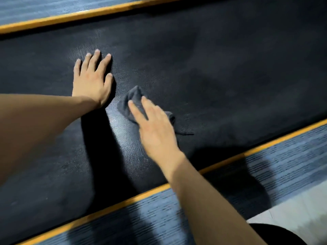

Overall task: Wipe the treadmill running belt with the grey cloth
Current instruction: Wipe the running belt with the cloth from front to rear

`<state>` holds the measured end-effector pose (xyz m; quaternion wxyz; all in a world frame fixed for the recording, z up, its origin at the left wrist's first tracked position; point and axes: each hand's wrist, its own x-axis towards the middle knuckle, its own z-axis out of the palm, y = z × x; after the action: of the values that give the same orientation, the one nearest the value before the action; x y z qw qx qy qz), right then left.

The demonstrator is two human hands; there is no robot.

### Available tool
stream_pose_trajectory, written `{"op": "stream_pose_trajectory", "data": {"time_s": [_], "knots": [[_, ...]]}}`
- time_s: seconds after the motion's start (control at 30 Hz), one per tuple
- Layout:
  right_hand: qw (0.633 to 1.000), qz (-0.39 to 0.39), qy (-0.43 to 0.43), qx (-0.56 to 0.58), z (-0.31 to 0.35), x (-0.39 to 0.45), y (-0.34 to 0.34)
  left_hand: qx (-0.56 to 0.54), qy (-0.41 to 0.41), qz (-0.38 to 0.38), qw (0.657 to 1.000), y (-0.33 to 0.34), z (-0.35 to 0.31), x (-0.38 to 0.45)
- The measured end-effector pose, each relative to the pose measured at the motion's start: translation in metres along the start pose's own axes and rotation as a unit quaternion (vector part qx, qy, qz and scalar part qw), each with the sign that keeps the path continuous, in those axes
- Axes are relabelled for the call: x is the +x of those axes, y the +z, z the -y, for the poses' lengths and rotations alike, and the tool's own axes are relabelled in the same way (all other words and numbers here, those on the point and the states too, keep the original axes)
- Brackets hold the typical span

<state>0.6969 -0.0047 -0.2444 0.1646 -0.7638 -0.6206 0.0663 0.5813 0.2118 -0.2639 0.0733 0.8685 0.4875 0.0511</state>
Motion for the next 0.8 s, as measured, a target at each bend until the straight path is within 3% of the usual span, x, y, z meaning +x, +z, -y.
{"op": "stream_pose_trajectory", "data": {"time_s": [0.13, 0.2, 0.37, 0.53, 0.67, 0.8], "knots": [[0.985, -0.033, 0.143, -0.093, -0.083, -0.002, -0.032, -0.004, 0.003, 0.005, 1.000, 0.000, 0.001, 0.000], [0.977, -0.032, 0.171, -0.126, -0.127, -0.010, -0.051, -0.006, 0.002, 0.004, 1.000, 0.000, 0.000, -0.001], [0.971, 0.009, 0.146, -0.188, -0.162, -0.007, -0.082, 0.024, 0.005, -0.024, 0.999, -0.001, -0.004, -0.005], [0.983, 0.052, 0.147, -0.096, -0.184, -0.002, -0.095, -0.030, -0.050, -0.034, 0.998, -0.007, -0.032, -0.073], [0.986, 0.067, 0.134, -0.069, -0.146, -0.026, -0.087, -0.041, 0.002, 0.008, 0.999, -0.002, -0.050, -0.196], [0.986, 0.136, 0.005, -0.097, -0.085, -0.040, -0.082, -0.014, -0.002, 0.044, 0.999, -0.005, -0.046, -0.239]]}}
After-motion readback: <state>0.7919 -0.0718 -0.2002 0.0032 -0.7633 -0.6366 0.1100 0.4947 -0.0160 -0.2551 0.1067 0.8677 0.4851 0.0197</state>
